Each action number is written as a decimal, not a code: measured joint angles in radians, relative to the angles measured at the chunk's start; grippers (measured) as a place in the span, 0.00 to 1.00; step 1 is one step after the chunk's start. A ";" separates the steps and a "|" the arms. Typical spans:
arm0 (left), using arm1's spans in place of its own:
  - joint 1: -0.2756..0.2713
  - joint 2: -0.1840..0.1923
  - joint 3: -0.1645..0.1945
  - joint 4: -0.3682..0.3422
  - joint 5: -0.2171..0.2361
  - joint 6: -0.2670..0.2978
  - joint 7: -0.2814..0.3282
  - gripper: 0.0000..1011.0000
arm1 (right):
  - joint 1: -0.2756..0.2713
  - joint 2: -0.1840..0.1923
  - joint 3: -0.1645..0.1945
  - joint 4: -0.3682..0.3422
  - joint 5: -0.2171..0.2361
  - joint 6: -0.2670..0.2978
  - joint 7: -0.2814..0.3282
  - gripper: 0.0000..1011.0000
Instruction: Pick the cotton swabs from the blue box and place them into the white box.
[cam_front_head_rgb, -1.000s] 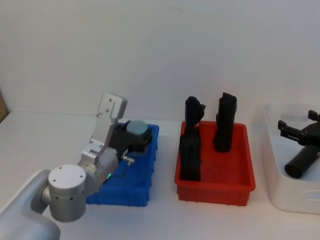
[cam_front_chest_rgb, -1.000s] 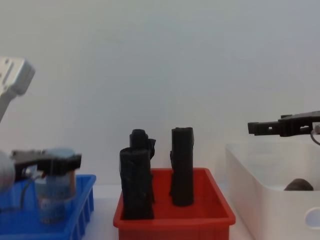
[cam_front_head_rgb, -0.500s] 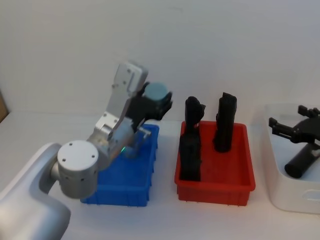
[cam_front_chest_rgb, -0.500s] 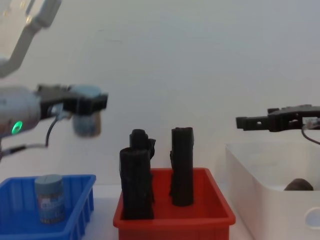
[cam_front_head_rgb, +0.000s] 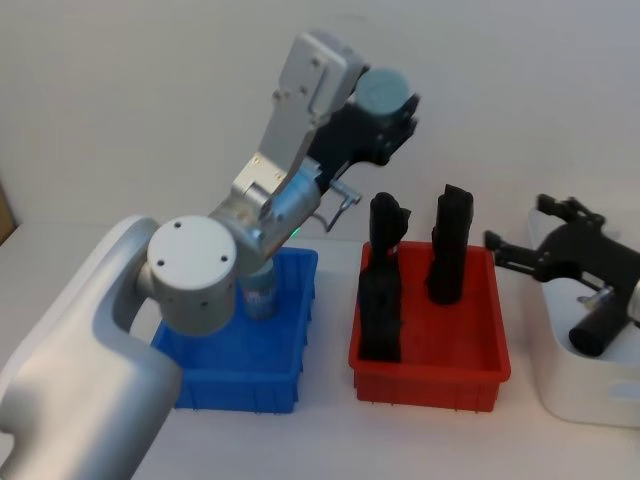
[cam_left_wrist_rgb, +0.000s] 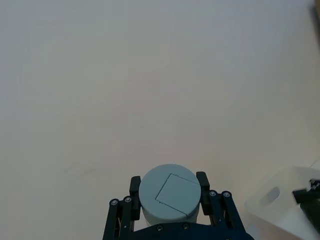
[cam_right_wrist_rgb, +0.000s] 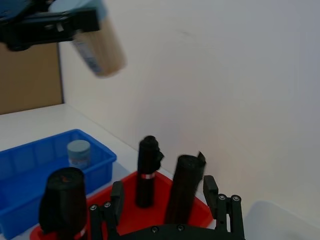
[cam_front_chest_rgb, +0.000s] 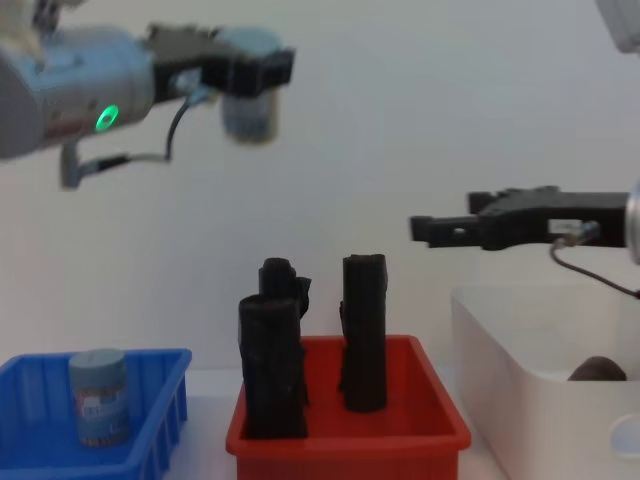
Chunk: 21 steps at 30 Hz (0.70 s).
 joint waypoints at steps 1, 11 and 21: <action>-0.005 -0.003 0.001 -0.001 0.004 -0.002 -0.004 0.66 | 0.003 -0.003 -0.004 0.002 -0.004 -0.008 0.006 0.99; -0.043 -0.040 0.017 -0.013 0.030 -0.005 -0.032 0.66 | 0.045 -0.062 -0.062 0.047 -0.070 -0.151 0.059 0.99; -0.034 -0.047 0.021 -0.027 0.032 0.024 0.005 0.66 | 0.073 -0.104 -0.100 0.086 -0.122 -0.233 0.022 0.99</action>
